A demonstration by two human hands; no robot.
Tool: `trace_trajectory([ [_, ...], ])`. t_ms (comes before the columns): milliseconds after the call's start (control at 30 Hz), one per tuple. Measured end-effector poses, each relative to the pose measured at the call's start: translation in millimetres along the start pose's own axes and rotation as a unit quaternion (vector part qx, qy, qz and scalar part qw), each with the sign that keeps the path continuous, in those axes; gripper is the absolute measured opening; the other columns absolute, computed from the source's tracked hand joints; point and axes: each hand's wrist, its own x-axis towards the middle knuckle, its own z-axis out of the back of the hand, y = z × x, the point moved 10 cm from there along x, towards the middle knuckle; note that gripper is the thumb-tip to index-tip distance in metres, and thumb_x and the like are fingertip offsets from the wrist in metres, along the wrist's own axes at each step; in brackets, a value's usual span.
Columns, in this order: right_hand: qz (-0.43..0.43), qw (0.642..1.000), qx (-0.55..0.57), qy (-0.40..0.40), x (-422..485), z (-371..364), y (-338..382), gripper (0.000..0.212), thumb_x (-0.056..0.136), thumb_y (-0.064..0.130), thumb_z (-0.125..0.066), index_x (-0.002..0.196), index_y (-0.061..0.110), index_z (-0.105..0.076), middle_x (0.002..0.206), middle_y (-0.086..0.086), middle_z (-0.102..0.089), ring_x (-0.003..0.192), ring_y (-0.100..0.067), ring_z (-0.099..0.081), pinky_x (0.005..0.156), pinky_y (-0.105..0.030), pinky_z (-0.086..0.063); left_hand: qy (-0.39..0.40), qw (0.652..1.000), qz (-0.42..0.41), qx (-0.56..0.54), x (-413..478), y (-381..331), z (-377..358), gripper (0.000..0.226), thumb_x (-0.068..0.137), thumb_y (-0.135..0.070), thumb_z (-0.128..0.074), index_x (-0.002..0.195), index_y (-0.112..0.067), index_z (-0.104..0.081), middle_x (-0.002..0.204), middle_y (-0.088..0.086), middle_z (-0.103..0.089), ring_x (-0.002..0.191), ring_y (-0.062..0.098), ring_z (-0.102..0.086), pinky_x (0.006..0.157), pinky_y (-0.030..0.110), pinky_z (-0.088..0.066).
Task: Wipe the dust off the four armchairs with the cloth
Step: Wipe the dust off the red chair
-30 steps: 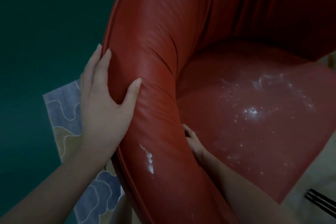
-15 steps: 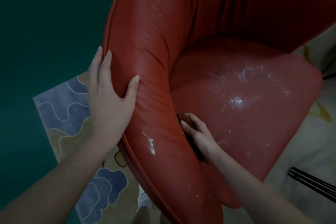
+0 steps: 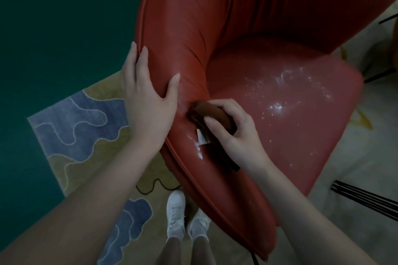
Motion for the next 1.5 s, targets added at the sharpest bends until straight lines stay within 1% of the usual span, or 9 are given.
trace_trajectory([
  [100, 0.048, 0.997, -0.057, 0.022, -7.7, -14.6, 21.3, 0.021, 0.088, 0.017, -0.064, 0.108, 0.016, -0.069, 0.108, 0.004, -0.059, 0.104, -0.008, -0.059, 0.092, -0.024, -0.047, 0.0, 1.0, -0.007, -0.005, 1.7, -0.4, -0.2, 0.066, 0.094, -0.038, -0.06, 0.147, -0.005, -0.039, 0.158, 0.01, -0.029, 0.145, 0.025, -0.026, 0.116, 0.023, -0.014],
  [233, 0.083, 0.987, -0.108, 0.083, -34.7, -22.9, 28.6, 0.022, 0.089, 0.019, -0.063, 0.109, 0.017, -0.07, 0.11, 0.008, -0.055, 0.104, -0.01, -0.06, 0.086, -0.034, -0.053, 0.01, 1.0, -0.007, -0.007, 1.3, 0.8, -1.7, 0.068, 0.094, -0.039, -0.06, 0.148, -0.005, -0.038, 0.159, 0.011, -0.027, 0.146, 0.026, -0.024, 0.114, 0.014, -0.008],
  [367, 0.071, 0.99, -0.104, 0.064, -45.4, -6.9, 24.1, 0.021, 0.089, 0.02, -0.061, 0.104, 0.01, -0.07, 0.107, 0.002, -0.059, 0.104, -0.01, -0.06, 0.092, -0.024, -0.046, 0.011, 1.0, -0.012, -0.016, 1.4, -0.1, -1.3, 0.068, 0.094, -0.039, -0.059, 0.148, -0.005, -0.037, 0.159, 0.011, -0.027, 0.147, 0.026, -0.024, 0.122, 0.039, -0.02],
  [467, 0.06, 0.992, -0.109, 0.01, -25.2, -1.2, 26.3, 0.02, 0.088, 0.017, -0.062, 0.105, 0.009, -0.069, 0.105, 0.001, -0.061, 0.103, -0.005, -0.059, 0.092, -0.018, -0.042, 0.011, 1.0, -0.01, -0.024, 2.2, 0.9, -1.4, 0.068, 0.094, -0.039, -0.059, 0.148, -0.004, -0.038, 0.159, 0.012, -0.027, 0.147, 0.027, -0.024, 0.12, 0.033, -0.019],
  [600, 0.073, 0.989, -0.13, 0.013, -12.4, -15.1, 29.7, 0.02, 0.09, 0.016, -0.062, 0.107, 0.009, -0.069, 0.106, 0.0, -0.059, 0.102, -0.004, -0.057, 0.092, -0.017, -0.042, 0.012, 1.0, -0.012, -0.021, 1.7, 1.7, -2.3, 0.067, 0.094, -0.038, -0.06, 0.147, -0.003, -0.039, 0.159, 0.012, -0.028, 0.146, 0.028, -0.026, 0.117, 0.026, -0.017],
  [967, 0.082, 0.99, -0.095, 0.063, -21.5, -8.3, 28.2, 0.019, 0.088, 0.015, -0.063, 0.105, 0.011, -0.067, 0.104, 0.002, -0.063, 0.102, -0.006, -0.059, 0.091, -0.017, -0.042, 0.006, 1.0, 0.003, -0.013, -0.2, -0.9, -0.3, 0.067, 0.094, -0.038, -0.061, 0.148, -0.004, -0.039, 0.159, 0.012, -0.029, 0.147, 0.029, -0.026, 0.12, 0.042, -0.023],
  [1133, 0.116, 0.985, -0.104, 0.073, -8.1, -13.2, 29.3, 0.016, 0.085, 0.005, -0.068, 0.101, 0.005, -0.068, 0.102, 0.0, -0.061, 0.1, -0.003, -0.058, 0.09, -0.016, -0.041, -0.019, 0.999, 0.023, -0.031, -2.6, 2.8, 7.2, 0.064, 0.095, -0.036, -0.059, 0.146, -0.003, -0.039, 0.152, 0.013, -0.038, 0.142, 0.024, -0.033, 0.114, 0.015, -0.017],
  [1367, 0.128, 0.978, -0.082, 0.141, -46.9, -4.9, 18.6, 0.017, 0.086, 0.006, -0.068, 0.103, 0.007, -0.068, 0.105, -0.001, -0.059, 0.104, -0.007, -0.058, 0.093, -0.018, -0.042, -0.009, 0.992, 0.108, -0.064, -76.1, 3.9, 12.5, 0.064, 0.1, -0.029, -0.055, 0.154, -0.009, -0.027, 0.159, 0.006, -0.026, 0.146, 0.011, -0.022, 0.114, 0.006, -0.01],
  [1500, 0.121, 0.982, -0.081, 0.118, -39.3, -2.9, 19.7, 0.018, 0.086, 0.01, -0.068, 0.104, 0.007, -0.069, 0.105, -0.001, -0.06, 0.101, -0.005, -0.058, 0.091, -0.016, -0.043, -0.032, 0.981, 0.166, -0.097, -110.8, 2.1, 8.9, 0.059, 0.103, -0.026, -0.05, 0.155, -0.015, -0.024, 0.162, -0.001, -0.021, 0.148, 0.007, -0.017, 0.116, 0.009, -0.011],
])
